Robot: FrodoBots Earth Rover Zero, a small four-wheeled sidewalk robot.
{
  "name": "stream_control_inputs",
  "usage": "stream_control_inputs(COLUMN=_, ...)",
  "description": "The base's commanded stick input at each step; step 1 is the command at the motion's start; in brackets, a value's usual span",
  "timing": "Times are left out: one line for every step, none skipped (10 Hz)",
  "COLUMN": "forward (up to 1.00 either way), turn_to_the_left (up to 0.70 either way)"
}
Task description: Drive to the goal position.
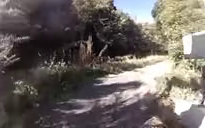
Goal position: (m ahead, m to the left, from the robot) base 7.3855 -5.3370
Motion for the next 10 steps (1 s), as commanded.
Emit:
stream_control_inputs(forward=1.0, turn_to_the_left=-0.04)
stream_control_inputs(forward=1.0, turn_to_the_left=-0.14)
stream_control_inputs(forward=1.0, turn_to_the_left=-0.27)
stream_control_inputs(forward=1.0, turn_to_the_left=-0.35)
stream_control_inputs(forward=1.0, turn_to_the_left=-0.39)
stream_control_inputs(forward=1.0, turn_to_the_left=-0.39)
stream_control_inputs(forward=1.0, turn_to_the_left=-0.39)
stream_control_inputs(forward=1.0, turn_to_the_left=-0.39)
stream_control_inputs(forward=1.0, turn_to_the_left=-0.39)
stream_control_inputs(forward=1.0, turn_to_the_left=-0.39)
